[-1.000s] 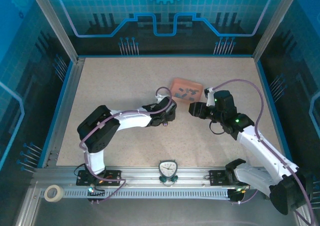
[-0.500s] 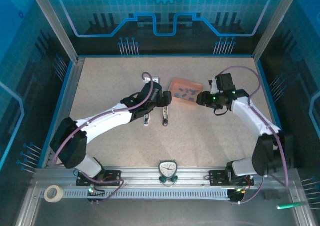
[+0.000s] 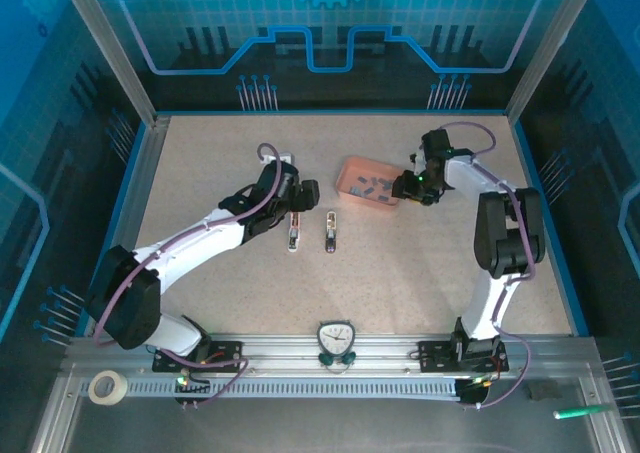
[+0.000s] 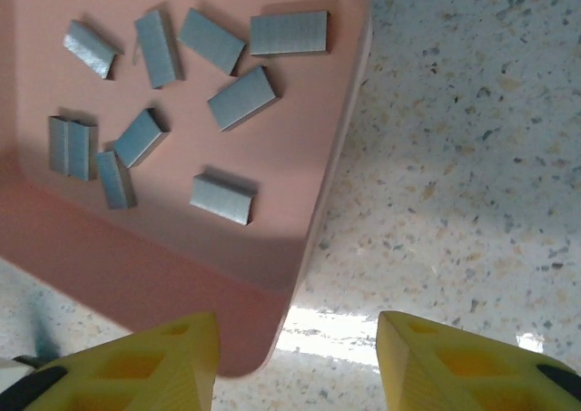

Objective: Load the staples into the stapler

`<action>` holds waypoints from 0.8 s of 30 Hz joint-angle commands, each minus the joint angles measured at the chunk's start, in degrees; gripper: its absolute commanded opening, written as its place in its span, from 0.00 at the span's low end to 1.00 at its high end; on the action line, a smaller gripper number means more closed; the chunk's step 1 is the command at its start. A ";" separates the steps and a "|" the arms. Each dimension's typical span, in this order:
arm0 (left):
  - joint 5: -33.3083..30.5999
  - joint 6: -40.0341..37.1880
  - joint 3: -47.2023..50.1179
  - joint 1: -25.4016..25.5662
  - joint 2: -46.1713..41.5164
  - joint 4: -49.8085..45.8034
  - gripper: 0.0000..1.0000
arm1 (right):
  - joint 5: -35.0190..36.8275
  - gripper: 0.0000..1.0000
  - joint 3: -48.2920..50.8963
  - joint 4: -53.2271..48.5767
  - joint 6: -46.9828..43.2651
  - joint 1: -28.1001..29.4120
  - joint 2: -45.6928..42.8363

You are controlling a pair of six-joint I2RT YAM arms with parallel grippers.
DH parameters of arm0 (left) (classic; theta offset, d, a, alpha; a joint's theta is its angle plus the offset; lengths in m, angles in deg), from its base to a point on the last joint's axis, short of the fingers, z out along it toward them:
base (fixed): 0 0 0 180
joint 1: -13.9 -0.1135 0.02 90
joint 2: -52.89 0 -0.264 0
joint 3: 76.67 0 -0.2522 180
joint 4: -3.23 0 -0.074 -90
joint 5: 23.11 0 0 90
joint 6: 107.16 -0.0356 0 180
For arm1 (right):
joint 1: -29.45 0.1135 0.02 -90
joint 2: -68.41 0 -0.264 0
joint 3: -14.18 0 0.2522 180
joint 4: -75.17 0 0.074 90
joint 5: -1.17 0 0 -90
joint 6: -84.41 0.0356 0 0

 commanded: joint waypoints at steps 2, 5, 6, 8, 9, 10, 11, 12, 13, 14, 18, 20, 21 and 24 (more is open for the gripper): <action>1.51 -1.51 0.17 -0.88 0.16 0.29 0.82 | 3.06 0.47 -1.95 -3.94 -2.26 -1.28 2.88; 1.66 -1.55 0.16 -1.19 0.46 0.46 0.82 | 4.91 0.45 -1.17 -5.08 -2.80 -1.47 3.40; 1.59 -1.60 0.16 -1.29 0.59 0.47 0.82 | 5.37 0.45 -0.88 -5.32 -2.89 -1.57 3.28; 1.61 -1.69 0.16 -1.35 0.68 0.47 0.82 | 6.37 0.43 0.04 -5.93 -3.02 -1.77 2.60; 1.64 -1.69 0.12 -1.37 0.71 0.52 0.82 | 6.83 0.43 0.47 -6.21 -3.13 -1.87 2.03; 1.70 -1.64 0.16 -1.43 0.69 0.53 0.82 | 7.37 0.43 0.92 -6.63 -3.19 -2.06 1.43; 1.82 -1.69 0.09 -1.36 0.67 0.55 0.82 | 7.85 0.42 1.49 -6.88 -3.29 -2.09 0.71; 1.84 -1.64 0.08 -1.37 0.66 0.54 0.82 | 8.12 0.42 1.93 -7.08 -3.42 -2.12 0.02; 1.91 -1.69 0.08 -1.42 0.69 0.54 0.82 | 8.70 0.42 2.42 -7.55 -3.56 -2.24 -0.60; 1.89 -1.77 0.08 -1.36 0.65 0.51 0.82 | 9.31 0.42 2.84 -8.17 -3.68 -2.36 -1.24; 1.94 -1.76 0.33 -1.36 0.44 0.45 0.82 | 11.75 0.42 5.50 -10.40 -3.90 -2.87 -3.58; 1.99 -1.73 0.60 -1.41 0.10 0.55 0.82 | 12.73 0.42 7.95 -11.12 -3.63 -2.98 -5.40; 1.95 -1.77 0.76 -1.38 0.01 0.55 0.82 | 12.89 0.41 9.12 -11.44 -3.32 -2.99 -6.51; 1.93 -1.94 1.04 -1.38 -0.36 0.54 0.82 | 13.06 0.41 13.46 -12.66 -1.73 -2.82 -10.68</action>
